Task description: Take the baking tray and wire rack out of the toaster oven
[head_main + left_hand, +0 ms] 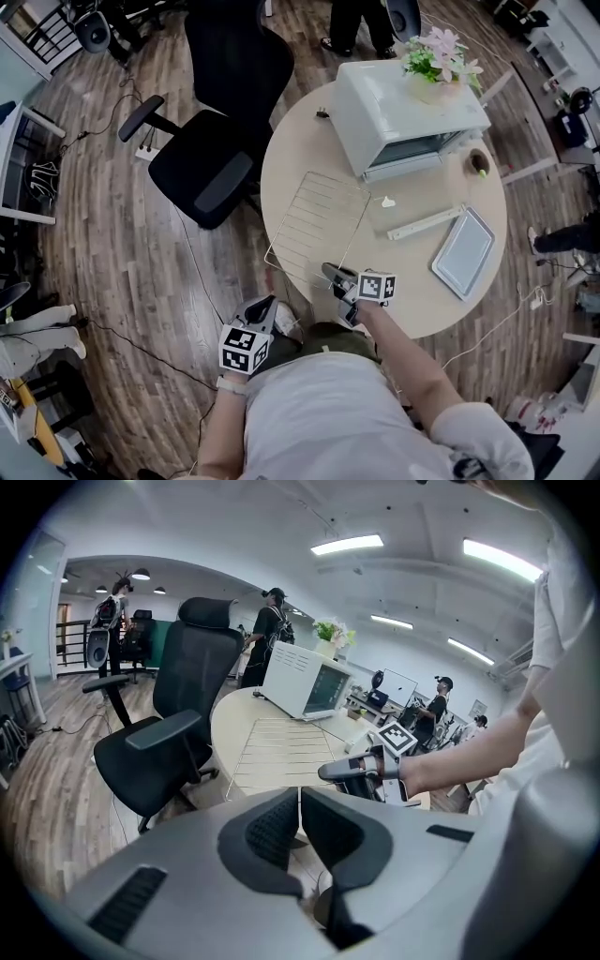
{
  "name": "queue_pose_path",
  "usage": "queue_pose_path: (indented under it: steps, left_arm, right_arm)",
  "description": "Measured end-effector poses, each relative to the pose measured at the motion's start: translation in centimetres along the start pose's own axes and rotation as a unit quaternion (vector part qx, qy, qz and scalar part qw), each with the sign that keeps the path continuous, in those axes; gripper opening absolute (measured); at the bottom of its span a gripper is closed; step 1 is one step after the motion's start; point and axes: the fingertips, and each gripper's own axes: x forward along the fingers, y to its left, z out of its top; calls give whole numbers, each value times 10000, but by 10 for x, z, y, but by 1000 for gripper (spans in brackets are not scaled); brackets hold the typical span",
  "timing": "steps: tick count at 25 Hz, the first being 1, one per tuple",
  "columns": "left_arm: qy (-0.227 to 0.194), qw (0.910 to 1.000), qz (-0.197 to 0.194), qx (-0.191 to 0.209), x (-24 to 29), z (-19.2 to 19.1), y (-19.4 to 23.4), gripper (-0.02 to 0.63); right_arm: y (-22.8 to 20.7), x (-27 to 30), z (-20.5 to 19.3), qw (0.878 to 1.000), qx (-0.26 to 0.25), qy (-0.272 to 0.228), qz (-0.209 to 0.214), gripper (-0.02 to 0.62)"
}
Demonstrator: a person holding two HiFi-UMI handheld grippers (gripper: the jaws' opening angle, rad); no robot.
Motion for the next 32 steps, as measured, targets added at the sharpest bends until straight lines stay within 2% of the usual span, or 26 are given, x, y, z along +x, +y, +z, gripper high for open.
queue_pose_path:
  steps: [3,10,17,23,27,32]
  left_arm:
    - [56,9999,-69,48,0,-1,7,-8]
    - [90,9997,-218,106,3,0,15,-8]
    - [118,9991,-366,194,9,2,14,-8]
    - [117,9987,-441,211,11,-1,9,-8]
    - [115,9987,-459,200,10,-3,7,-8]
    - [129,9987,-456,198,10,-6,6,-8]
  right_arm:
    - [-5,5,2,9997,209,-49,-86,12]
    - [-23,2,4,9982,240,-186,-519,42]
    - [-41,-8,-3,9913,-361,55,-1265,100]
    - [-54,-19,-13,9767,-905,477,-1884,160]
    - [-57,-24,-16,9668,-1226,685,-2136,180]
    - [-57,-24,-17,9596,-1346,772,-2347,207]
